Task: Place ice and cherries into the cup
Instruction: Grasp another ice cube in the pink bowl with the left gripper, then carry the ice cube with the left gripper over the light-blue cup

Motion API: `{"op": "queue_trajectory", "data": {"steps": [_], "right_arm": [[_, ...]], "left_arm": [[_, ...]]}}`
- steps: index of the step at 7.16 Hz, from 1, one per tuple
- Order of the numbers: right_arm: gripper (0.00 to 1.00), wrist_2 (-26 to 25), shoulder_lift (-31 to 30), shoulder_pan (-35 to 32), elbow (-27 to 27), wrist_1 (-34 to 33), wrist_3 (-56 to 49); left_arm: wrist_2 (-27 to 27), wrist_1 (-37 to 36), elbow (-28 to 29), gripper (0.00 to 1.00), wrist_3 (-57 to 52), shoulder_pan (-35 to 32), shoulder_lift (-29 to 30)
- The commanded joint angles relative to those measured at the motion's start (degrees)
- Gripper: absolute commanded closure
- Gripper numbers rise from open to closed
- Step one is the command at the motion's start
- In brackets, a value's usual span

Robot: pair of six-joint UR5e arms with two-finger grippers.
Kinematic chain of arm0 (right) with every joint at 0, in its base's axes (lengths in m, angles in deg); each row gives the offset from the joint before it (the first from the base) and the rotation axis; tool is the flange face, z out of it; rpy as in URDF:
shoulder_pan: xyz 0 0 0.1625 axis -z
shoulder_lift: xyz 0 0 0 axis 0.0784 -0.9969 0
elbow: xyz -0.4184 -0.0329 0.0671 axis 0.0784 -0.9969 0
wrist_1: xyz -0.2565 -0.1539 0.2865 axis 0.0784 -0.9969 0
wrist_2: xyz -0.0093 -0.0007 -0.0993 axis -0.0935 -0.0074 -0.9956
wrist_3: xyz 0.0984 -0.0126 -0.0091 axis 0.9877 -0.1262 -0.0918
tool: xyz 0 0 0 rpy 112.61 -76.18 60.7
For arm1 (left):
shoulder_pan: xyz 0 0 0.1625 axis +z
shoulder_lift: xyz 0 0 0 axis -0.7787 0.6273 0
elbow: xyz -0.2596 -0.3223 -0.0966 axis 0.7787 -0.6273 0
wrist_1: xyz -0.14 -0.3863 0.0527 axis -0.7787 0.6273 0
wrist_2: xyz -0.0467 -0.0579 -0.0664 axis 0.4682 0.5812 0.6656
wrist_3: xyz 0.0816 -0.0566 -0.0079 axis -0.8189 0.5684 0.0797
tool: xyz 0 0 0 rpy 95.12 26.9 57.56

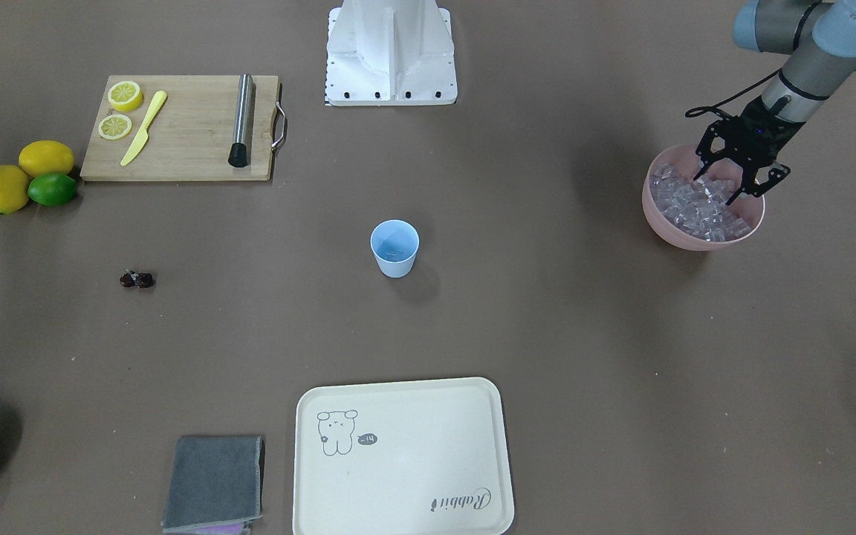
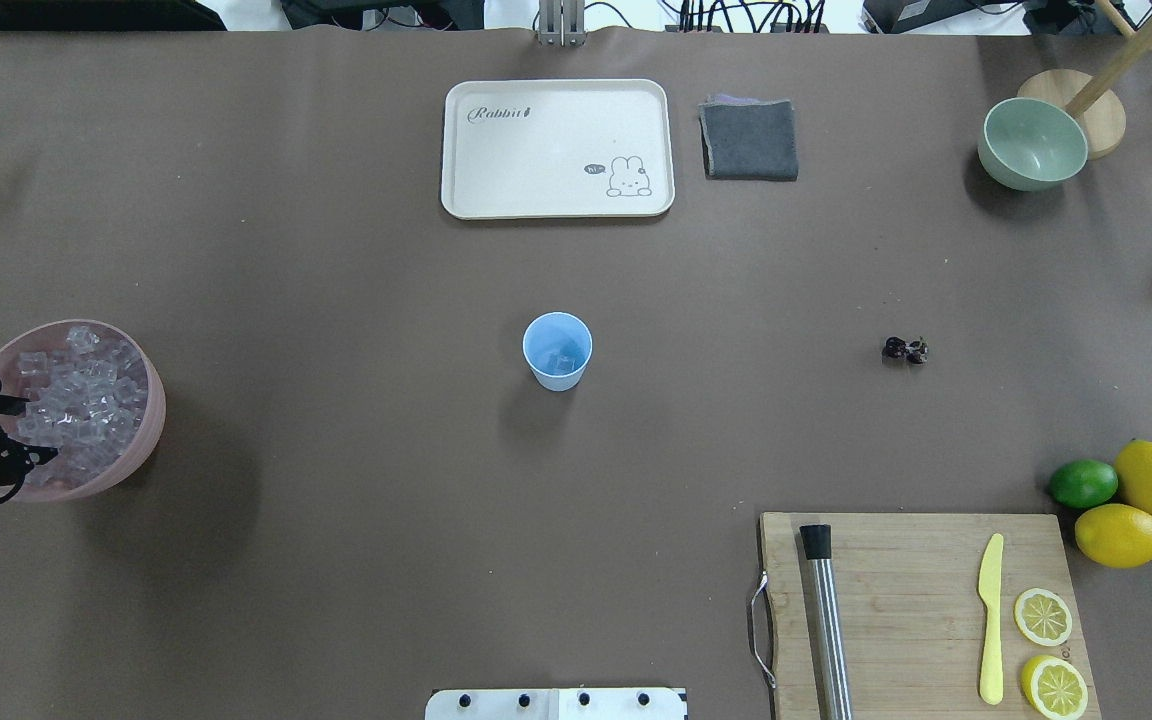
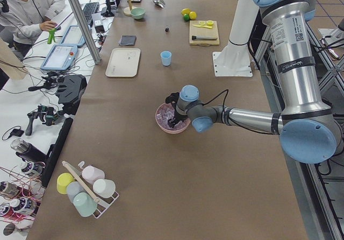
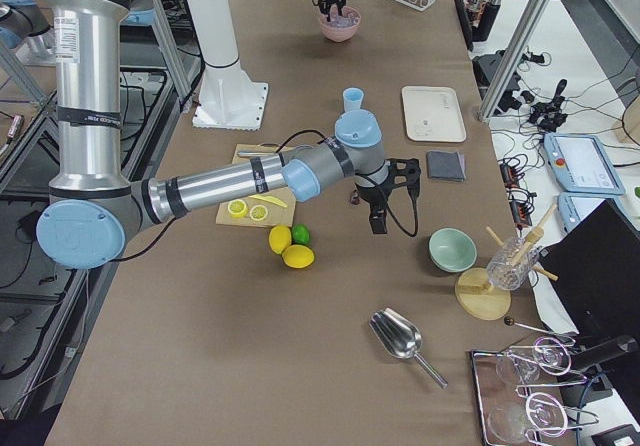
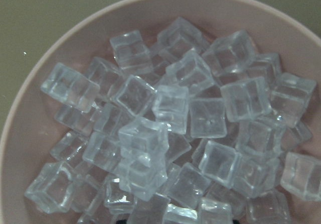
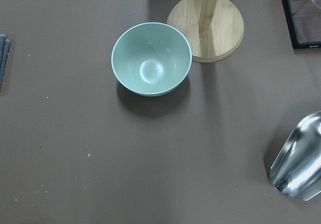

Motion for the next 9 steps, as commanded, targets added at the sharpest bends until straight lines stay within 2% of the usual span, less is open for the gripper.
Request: {"op": "queue_trajectory", "data": {"steps": [1, 5, 7, 9], "right_arm": [[0.00, 0.07, 0.00, 0.00, 0.00, 0.00, 0.00], [0.00, 0.07, 0.00, 0.00, 0.18, 0.00, 0.09], [0.00, 0.16, -0.09, 0.00, 0.27, 0.00, 0.26], [0.00, 0.16, -0.09, 0.00, 0.27, 0.00, 0.35]], "left_arm": [[5.05, -1.28, -0.11, 1.00, 0.09, -4.33, 2.15], [10.95, -4.35, -0.19, 1.00, 3.75, -8.91, 7.50], [12.45, -4.27, -0.28, 1.00, 13.84, -8.83, 11.45], [12.89, -4.35, 0.33, 1.00, 25.62, -8.13, 18.03]]}}
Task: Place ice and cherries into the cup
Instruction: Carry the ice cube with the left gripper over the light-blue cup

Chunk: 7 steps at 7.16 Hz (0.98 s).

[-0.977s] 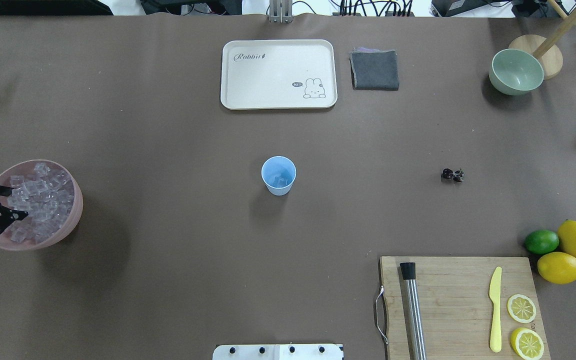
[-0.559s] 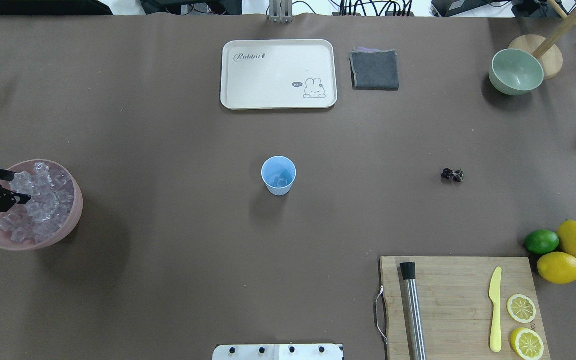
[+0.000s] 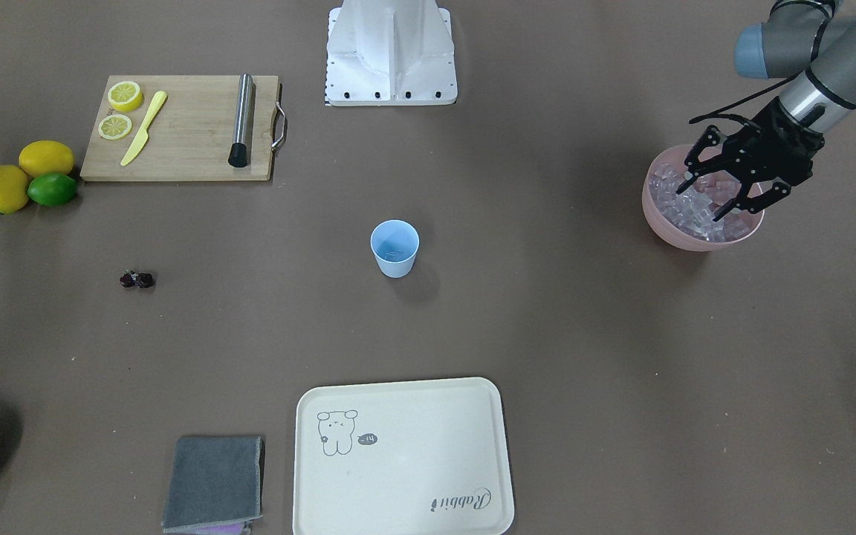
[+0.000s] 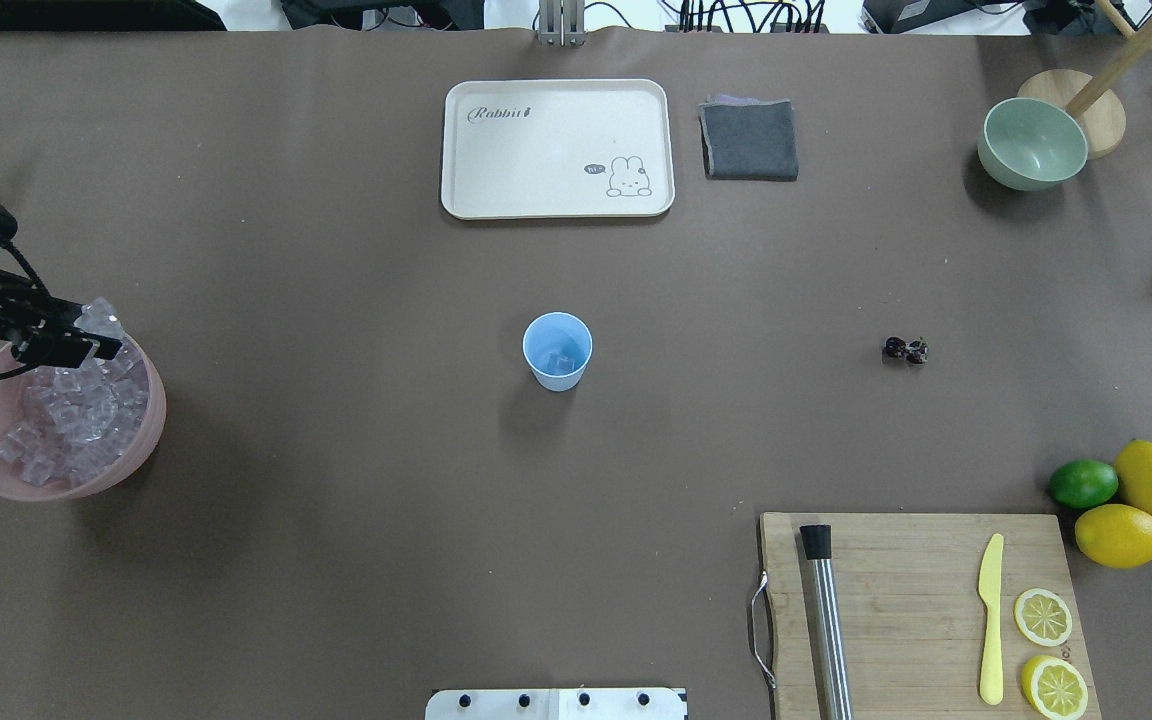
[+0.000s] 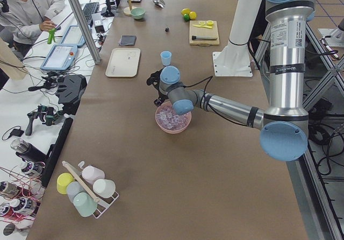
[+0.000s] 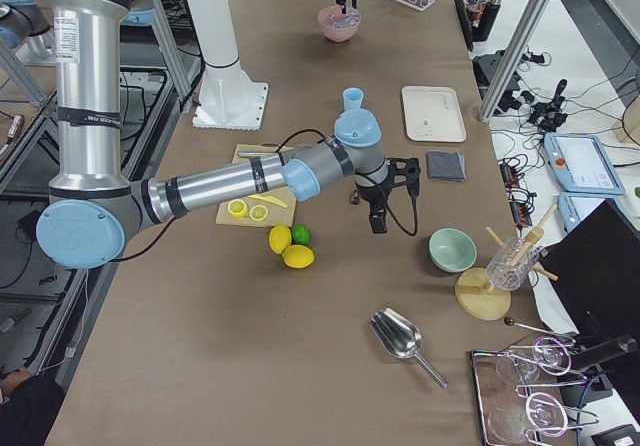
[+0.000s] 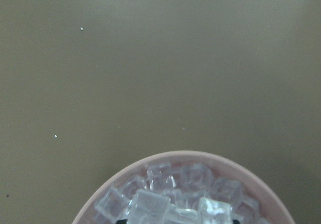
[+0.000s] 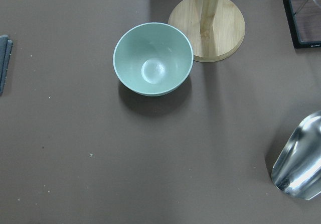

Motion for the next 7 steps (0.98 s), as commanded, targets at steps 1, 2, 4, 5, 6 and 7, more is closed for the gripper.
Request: {"op": "queue_trajectory", "data": {"steps": [1, 2, 4, 5, 6, 7], "right_arm": [[0.00, 0.01, 0.05, 0.00, 0.01, 0.00, 0.04], [0.00, 0.01, 0.05, 0.00, 0.01, 0.00, 0.04], [0.00, 0.01, 0.05, 0.00, 0.01, 0.00, 0.04], [0.00, -0.08, 0.05, 0.00, -0.08, 0.00, 0.04], [0.00, -0.17, 0.14, 0.00, -0.08, 0.00, 0.04], [0.00, -0.17, 0.14, 0.00, -0.08, 0.00, 0.04]], "left_arm": [[0.05, -0.29, 1.47, 1.00, 13.31, 1.71, 8.75], [-0.38, -0.29, 2.18, 1.00, 19.64, 4.42, 12.54], [-4.65, -0.20, 3.33, 1.00, 32.73, 9.26, 20.19], [-10.26, -0.29, 3.59, 1.00, 36.46, 14.33, 23.00], [-14.32, -0.38, 4.29, 1.00, 39.54, 17.60, 25.82], [-17.06, -0.29, 5.68, 1.00, 43.48, 19.98, 28.72]]}}
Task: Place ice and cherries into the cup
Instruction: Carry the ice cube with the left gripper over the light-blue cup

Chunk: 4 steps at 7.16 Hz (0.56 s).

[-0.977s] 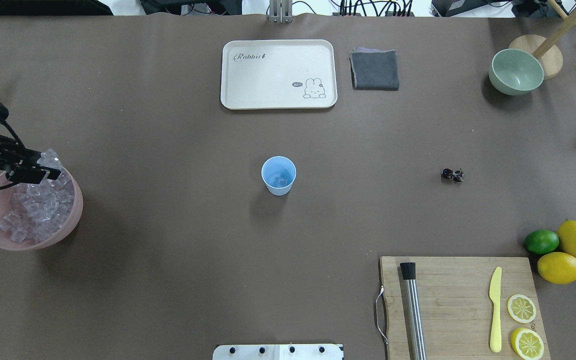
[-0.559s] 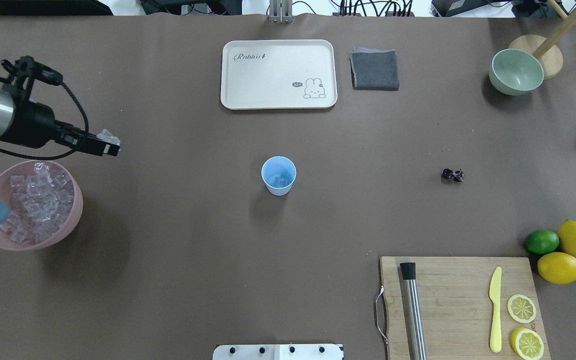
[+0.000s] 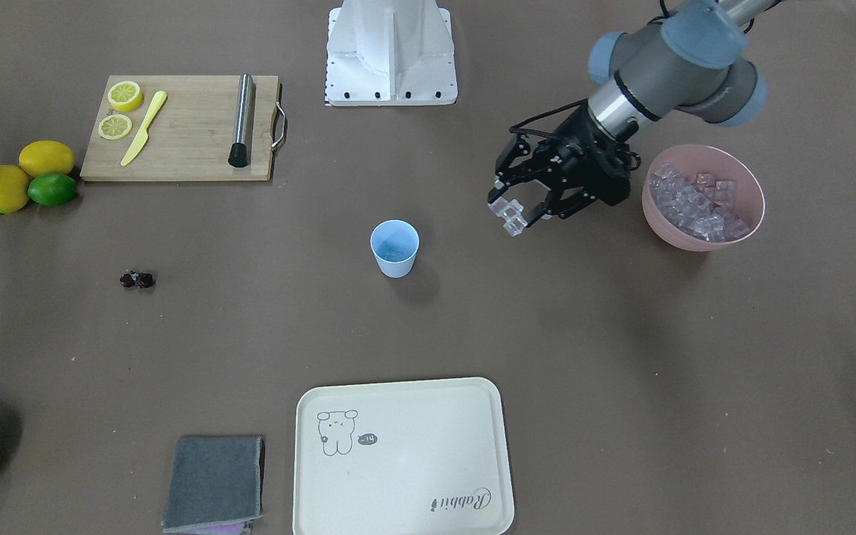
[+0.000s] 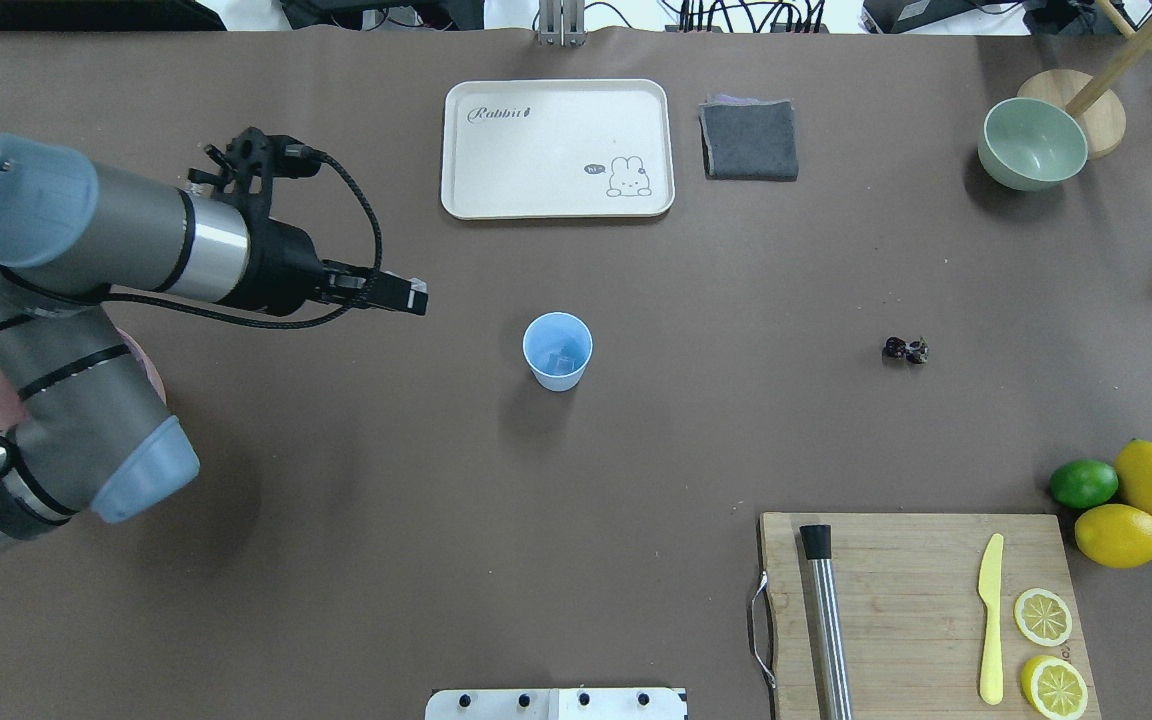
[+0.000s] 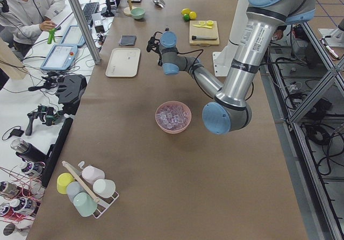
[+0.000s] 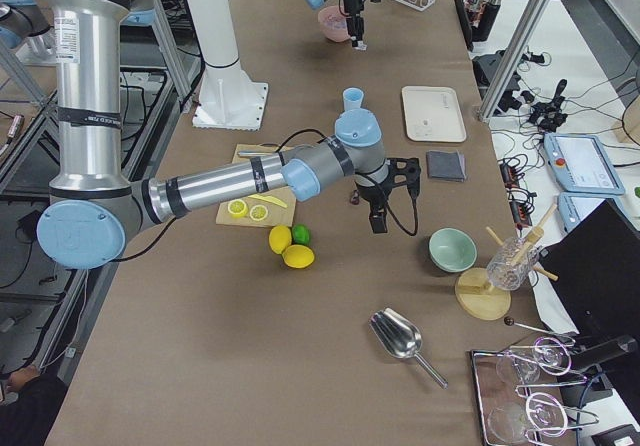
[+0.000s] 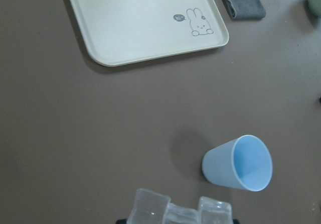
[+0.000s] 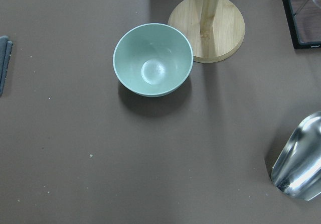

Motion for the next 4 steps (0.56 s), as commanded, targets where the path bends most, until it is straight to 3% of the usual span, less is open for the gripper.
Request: {"op": "queue_trajectory", "data": {"steps": [1, 2, 4], "right_arm": [[0.00, -0.04, 0.03, 0.00, -0.02, 0.00, 0.00], [0.00, -0.04, 0.03, 0.00, -0.02, 0.00, 0.00], [0.00, -0.13, 0.03, 0.00, 0.07, 0.00, 0.00]], "left_arm": [[-8.44, 0.12, 2.56, 1.00, 6.70, 6.45, 5.80], [-11.88, -0.14, 4.40, 1.00, 6.90, 8.31, 8.17], [-13.40, 0.12, 7.40, 1.00, 8.04, 9.11, 10.12]]}}
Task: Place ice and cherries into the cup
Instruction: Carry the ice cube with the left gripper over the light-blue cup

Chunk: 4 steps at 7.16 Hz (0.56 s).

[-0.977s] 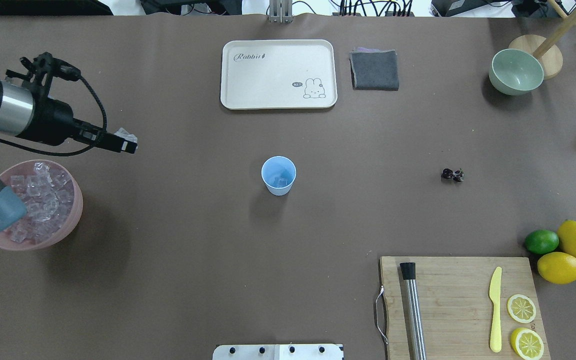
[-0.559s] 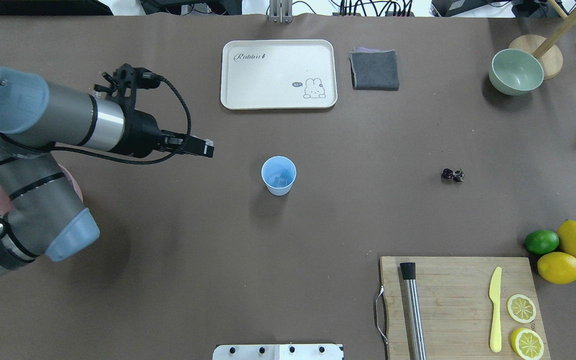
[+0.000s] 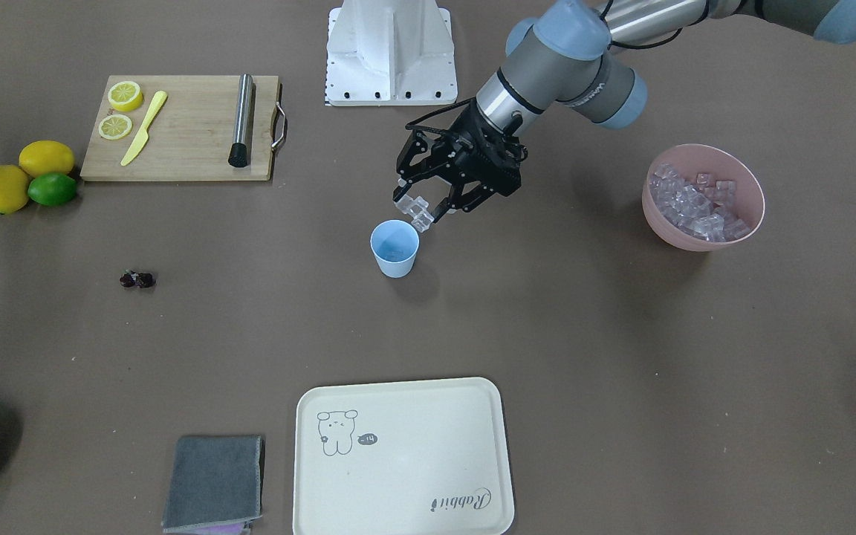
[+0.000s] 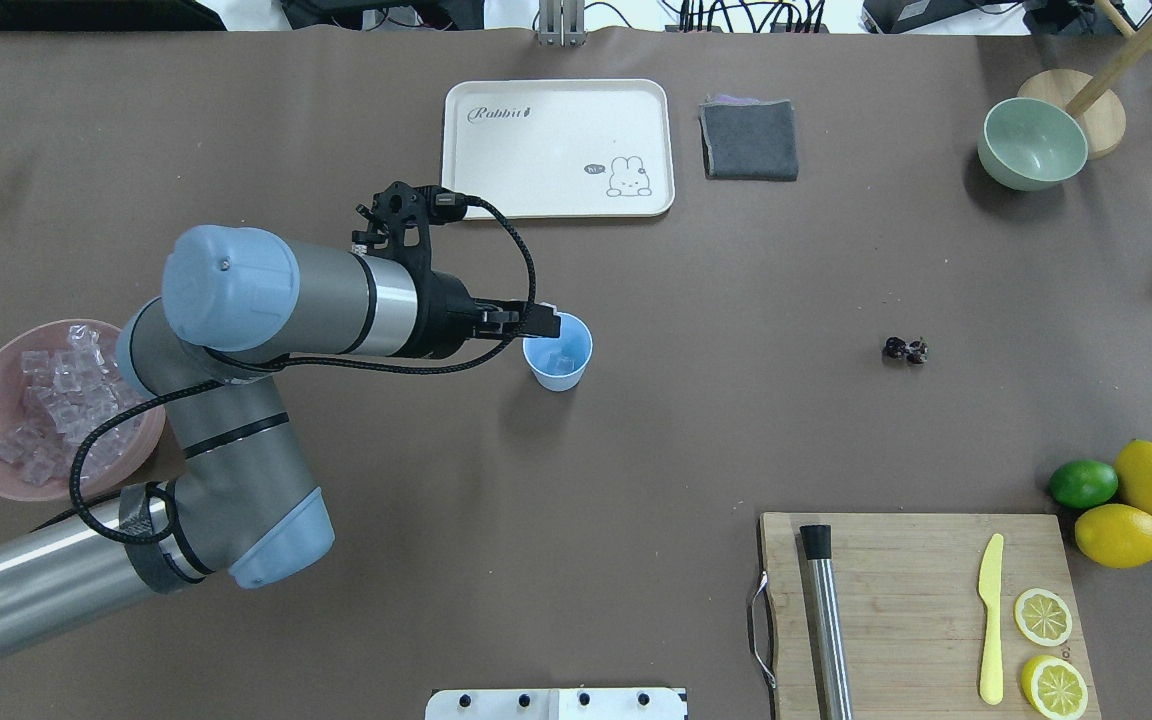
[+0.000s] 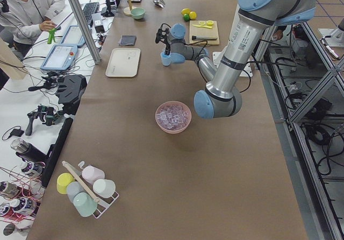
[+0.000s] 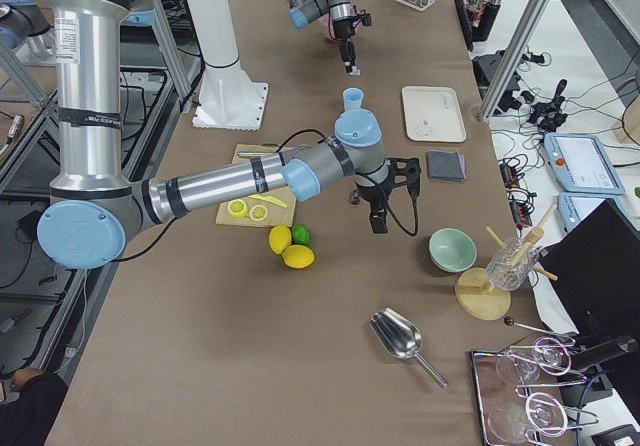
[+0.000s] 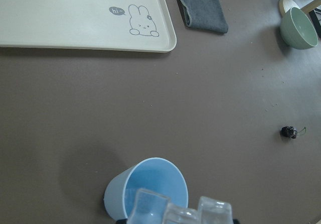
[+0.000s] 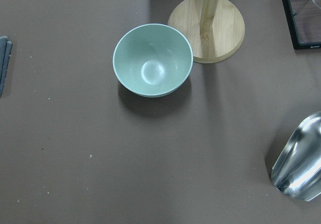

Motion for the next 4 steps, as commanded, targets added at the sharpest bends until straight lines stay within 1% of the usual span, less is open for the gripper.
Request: {"op": "queue_trajectory", "data": {"steps": [1, 3, 4], "right_arm": [[0.00, -0.03, 0.00, 0.00, 0.08, 0.00, 0.00], [0.00, -0.03, 0.00, 0.00, -0.01, 0.00, 0.00], [0.00, -0.03, 0.00, 0.00, -0.01, 0.00, 0.00]], "left_arm": [[-1.37, 0.57, 3.08, 1.00, 0.58, 1.20, 1.56], [-3.56, 0.05, 3.18, 1.00, 0.66, 1.91, 2.35], [-3.57, 0.05, 3.18, 1.00, 0.58, 1.91, 2.36]]}}
